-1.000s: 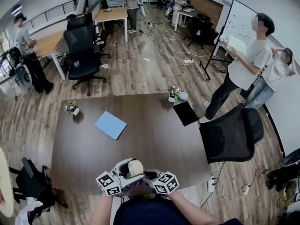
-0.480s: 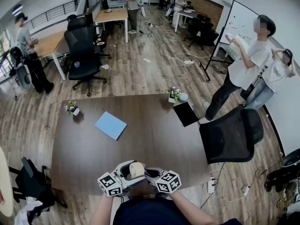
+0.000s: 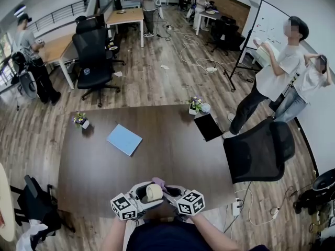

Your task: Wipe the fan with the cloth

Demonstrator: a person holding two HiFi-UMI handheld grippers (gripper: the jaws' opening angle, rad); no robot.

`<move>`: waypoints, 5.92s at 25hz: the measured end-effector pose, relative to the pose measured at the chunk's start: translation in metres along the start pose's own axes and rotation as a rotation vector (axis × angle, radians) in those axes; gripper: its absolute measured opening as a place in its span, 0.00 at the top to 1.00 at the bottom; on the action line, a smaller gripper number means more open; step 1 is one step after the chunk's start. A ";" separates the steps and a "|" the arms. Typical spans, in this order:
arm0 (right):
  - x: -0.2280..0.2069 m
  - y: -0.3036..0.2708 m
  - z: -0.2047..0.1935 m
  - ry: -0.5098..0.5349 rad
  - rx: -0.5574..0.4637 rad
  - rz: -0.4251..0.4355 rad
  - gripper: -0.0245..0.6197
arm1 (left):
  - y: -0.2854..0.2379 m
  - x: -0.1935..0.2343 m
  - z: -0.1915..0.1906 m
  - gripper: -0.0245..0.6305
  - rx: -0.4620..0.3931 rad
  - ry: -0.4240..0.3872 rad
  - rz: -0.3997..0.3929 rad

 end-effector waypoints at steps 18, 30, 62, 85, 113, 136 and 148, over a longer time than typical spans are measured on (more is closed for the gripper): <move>-0.003 0.010 0.008 0.009 -0.047 -0.029 0.82 | 0.003 0.009 -0.012 0.38 0.079 -0.018 0.068; -0.001 0.010 0.006 0.037 -0.036 -0.030 0.82 | 0.004 0.016 -0.019 0.38 0.094 -0.004 0.108; -0.002 0.007 -0.028 0.062 0.091 -0.062 0.82 | 0.021 0.039 -0.070 0.38 0.185 0.145 0.303; -0.012 0.008 -0.045 0.016 0.152 -0.114 0.82 | 0.045 0.076 -0.136 0.38 0.531 0.207 0.606; -0.035 0.006 -0.069 -0.042 0.287 -0.240 0.82 | 0.034 0.102 -0.186 0.38 0.876 0.218 0.732; -0.049 -0.016 -0.091 0.033 0.431 -0.283 0.81 | 0.076 0.068 -0.128 0.36 0.337 0.305 0.796; -0.057 -0.031 -0.104 0.085 0.524 -0.292 0.81 | 0.091 0.035 -0.095 0.55 0.143 0.235 0.809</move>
Point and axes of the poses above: the fingertips, and each gripper's own axes: y backward along the fingers, x to its left, z out of its top, the point moved 9 cm from there along y, backward along the fingers, and after that the axes turned 3 degrees about x, right-handed, at the moved point
